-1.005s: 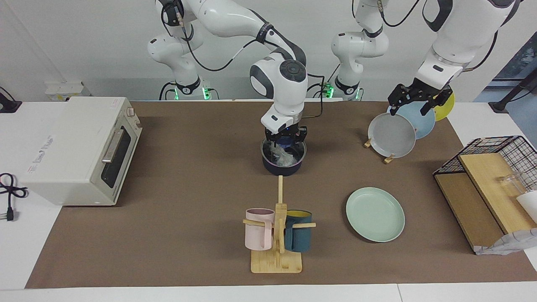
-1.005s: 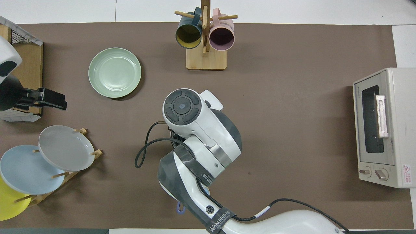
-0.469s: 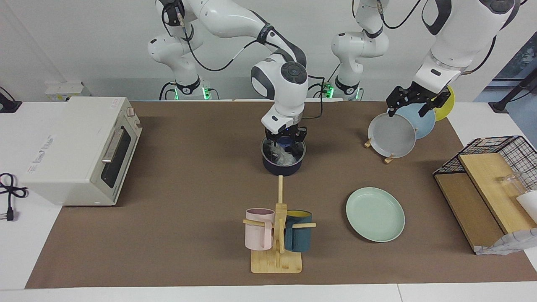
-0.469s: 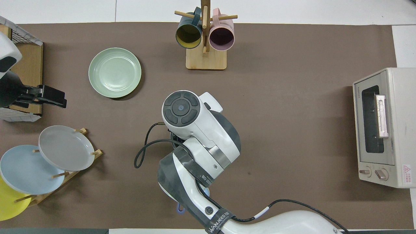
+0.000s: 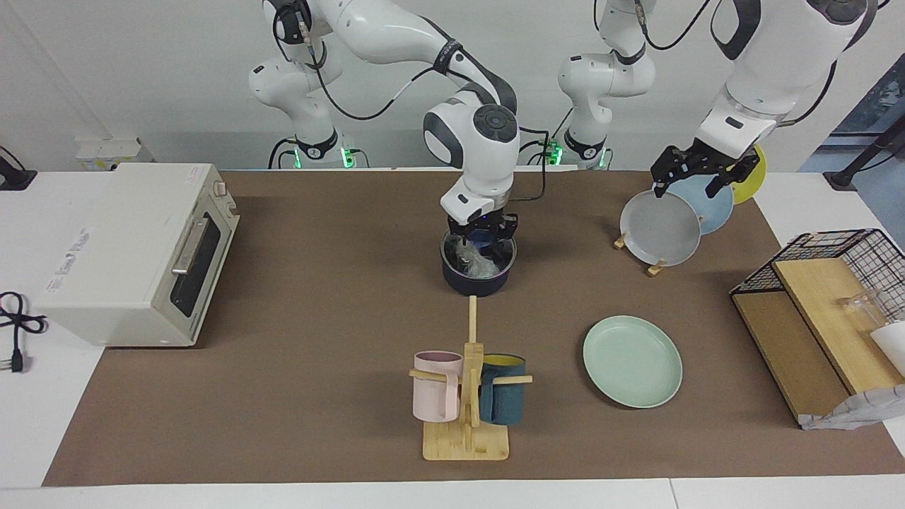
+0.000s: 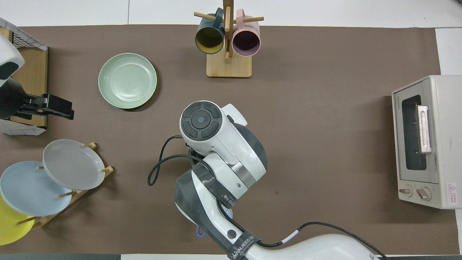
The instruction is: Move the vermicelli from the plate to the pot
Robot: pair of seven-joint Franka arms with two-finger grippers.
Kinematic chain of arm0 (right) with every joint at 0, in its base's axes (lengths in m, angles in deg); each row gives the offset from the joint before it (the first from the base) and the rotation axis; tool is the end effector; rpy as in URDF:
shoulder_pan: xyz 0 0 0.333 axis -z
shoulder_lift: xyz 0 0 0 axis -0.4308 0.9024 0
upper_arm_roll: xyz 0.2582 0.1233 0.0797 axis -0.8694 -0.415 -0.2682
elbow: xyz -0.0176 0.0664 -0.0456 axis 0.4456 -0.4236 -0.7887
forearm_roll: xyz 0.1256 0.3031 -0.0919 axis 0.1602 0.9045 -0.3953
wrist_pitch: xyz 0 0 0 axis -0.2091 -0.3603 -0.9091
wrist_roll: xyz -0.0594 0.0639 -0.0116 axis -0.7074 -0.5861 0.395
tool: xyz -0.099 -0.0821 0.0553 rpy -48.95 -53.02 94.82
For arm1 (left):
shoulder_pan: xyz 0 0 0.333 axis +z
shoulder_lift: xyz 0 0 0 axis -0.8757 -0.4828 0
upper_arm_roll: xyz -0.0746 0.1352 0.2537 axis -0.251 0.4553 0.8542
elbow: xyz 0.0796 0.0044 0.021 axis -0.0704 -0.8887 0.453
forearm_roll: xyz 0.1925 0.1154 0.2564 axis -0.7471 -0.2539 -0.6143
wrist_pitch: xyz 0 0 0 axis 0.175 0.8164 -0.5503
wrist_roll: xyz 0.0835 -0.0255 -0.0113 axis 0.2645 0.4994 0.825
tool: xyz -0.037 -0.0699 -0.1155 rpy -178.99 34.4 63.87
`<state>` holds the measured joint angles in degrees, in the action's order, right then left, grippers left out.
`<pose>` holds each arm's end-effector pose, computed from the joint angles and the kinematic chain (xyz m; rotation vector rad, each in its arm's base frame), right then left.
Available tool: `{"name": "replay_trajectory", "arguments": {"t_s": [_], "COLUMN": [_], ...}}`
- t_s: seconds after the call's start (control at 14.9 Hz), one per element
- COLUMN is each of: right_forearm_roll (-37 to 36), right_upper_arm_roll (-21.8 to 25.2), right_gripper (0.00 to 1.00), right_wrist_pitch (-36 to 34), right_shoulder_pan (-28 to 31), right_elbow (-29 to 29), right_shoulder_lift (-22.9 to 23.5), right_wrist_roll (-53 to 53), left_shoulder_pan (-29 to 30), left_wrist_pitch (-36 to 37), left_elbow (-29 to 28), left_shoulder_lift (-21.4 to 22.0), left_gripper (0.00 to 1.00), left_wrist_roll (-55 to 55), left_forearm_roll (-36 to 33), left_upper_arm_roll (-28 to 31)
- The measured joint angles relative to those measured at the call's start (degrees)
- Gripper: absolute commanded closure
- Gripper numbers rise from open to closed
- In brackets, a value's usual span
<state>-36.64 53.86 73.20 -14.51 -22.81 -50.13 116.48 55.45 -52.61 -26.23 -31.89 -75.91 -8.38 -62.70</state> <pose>0.4611 0.4066 0.3724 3.1311 -0.2092 -0.1085 0.4904 -0.0690 0.5673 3.1278 -0.1472 -0.0968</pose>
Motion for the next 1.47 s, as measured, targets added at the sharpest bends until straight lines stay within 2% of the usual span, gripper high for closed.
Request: {"name": "replay_trajectory", "arguments": {"t_s": [0.33, 0.54, 1.14, 1.27, 1.47], "right_forearm_roll": [-2.13, -4.67, -5.05, -5.06, -5.07], "right_upper_arm_roll": [0.19, 0.42, 1.07, 1.23, 3.66], "right_gripper": [0.0, 0.0, 0.0, 0.0, 0.0], "right_wrist_pitch": [0.25, -0.28, -22.56, -26.65, -29.12], "right_shoulder_pan": [0.35, 3.75, 25.26, 27.54, 29.48], "right_elbow": [0.35, 1.83, 2.98, 2.95, 1.81], "right_shoulder_lift": [-0.14, -1.73, -17.33, -20.68, -22.37], "right_wrist_roll": [0.02, -1.39, -30.94, -35.72, -43.14], "left_shoulder_pan": [0.03, 0.04, 0.1, 0.11, 0.11], "left_wrist_pitch": [0.0, 0.0, -0.02, -0.02, -0.02], "left_elbow": [0.0, 0.0, 0.0, 0.0, 0.0], "left_shoulder_lift": [0.0, 0.0, 0.11, 0.12, 0.12], "left_gripper": [0.0, 0.0, 0.0, 0.0, 0.0], "left_wrist_roll": [-0.01, -0.01, -0.01, -0.01, -0.01], "left_forearm_roll": [-0.04, -0.06, -0.09, -0.1, -0.1], "left_upper_arm_roll": [-0.01, -0.01, 0.15, 0.18, 0.18]}}
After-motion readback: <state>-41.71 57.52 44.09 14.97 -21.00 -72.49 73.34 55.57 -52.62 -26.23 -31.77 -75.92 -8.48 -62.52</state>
